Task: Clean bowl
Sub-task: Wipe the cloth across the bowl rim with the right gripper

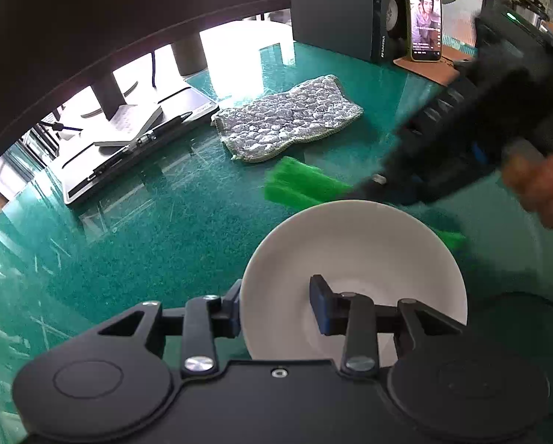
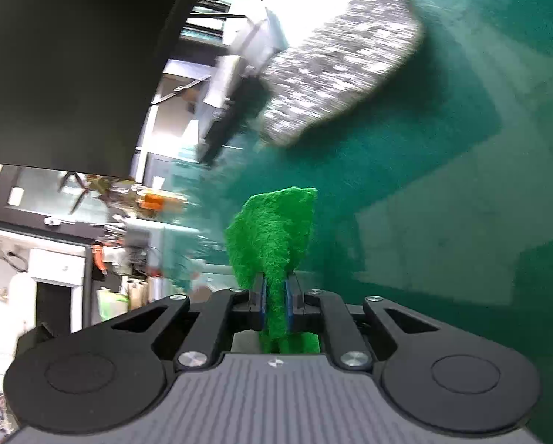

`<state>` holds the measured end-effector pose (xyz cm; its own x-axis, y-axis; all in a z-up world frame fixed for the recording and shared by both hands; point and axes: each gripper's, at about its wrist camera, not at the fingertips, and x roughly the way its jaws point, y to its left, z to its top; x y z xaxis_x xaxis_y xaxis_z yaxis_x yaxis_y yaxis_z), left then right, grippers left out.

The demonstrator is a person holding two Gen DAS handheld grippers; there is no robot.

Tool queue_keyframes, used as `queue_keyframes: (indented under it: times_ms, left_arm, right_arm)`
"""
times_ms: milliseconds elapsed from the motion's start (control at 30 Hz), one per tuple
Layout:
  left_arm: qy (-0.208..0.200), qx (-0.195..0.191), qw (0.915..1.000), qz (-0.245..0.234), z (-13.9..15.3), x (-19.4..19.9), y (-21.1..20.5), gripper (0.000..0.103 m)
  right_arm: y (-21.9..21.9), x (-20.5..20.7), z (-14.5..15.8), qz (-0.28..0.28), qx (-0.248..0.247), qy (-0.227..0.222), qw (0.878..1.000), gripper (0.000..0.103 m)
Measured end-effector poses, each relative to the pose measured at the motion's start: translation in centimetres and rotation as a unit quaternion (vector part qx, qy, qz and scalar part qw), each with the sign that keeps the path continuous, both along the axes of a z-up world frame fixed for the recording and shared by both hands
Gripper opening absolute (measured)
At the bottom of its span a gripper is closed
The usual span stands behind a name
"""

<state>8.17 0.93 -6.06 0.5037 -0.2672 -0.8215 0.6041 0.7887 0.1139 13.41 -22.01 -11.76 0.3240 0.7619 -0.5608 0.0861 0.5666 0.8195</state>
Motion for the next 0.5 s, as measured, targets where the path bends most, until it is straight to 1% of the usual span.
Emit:
queue_keyframes:
  times_ms: [33,100,167,233,300,367,400,433,500]
  left_arm:
    - [0.001,0.001,1.0000,-0.003,0.0,0.0,0.0,0.036]
    - [0.007,-0.003,0.9996,-0.027,0.0,0.0,-0.1,0.037]
    - [0.007,-0.004,0.9988,-0.049,0.0,-0.1,-0.2,0.040]
    - [0.009,-0.008,0.9984,-0.056,-0.1,-0.1,-0.3,0.044]
    - [0.017,-0.017,0.9986,-0.046,-0.2,0.3,-0.3,0.046]
    - [0.029,-0.020,0.9989,-0.031,-0.1,0.5,-0.3,0.045]
    - [0.035,-0.016,0.9991,-0.020,0.0,0.5,-0.4,0.045]
    - [0.035,-0.003,0.9993,-0.006,0.2,0.4,-0.5,0.046]
    - [0.035,0.015,0.9988,0.031,0.5,0.0,-0.2,0.054]
  right_arm:
    - [0.1,0.0,0.2,0.002,-0.004,-0.003,1.000,0.011]
    - [-0.2,-0.6,0.3,0.001,-0.007,-0.001,1.000,0.011]
    - [-1.3,-2.0,0.6,-0.007,-0.004,0.010,1.000,0.011]
    - [-2.4,-3.5,0.8,-0.014,-0.002,0.020,1.000,0.011]
    - [-2.5,-3.8,0.8,-0.014,-0.002,0.021,1.000,0.011]
    - [-2.6,-4.2,0.9,-0.014,-0.001,0.022,1.000,0.011]
    - [-2.6,-4.4,0.9,-0.014,-0.001,0.022,1.000,0.011]
    - [-2.7,-4.6,1.0,-0.014,-0.001,0.023,1.000,0.011]
    - [-2.8,-5.0,1.0,-0.014,-0.001,0.023,1.000,0.011]
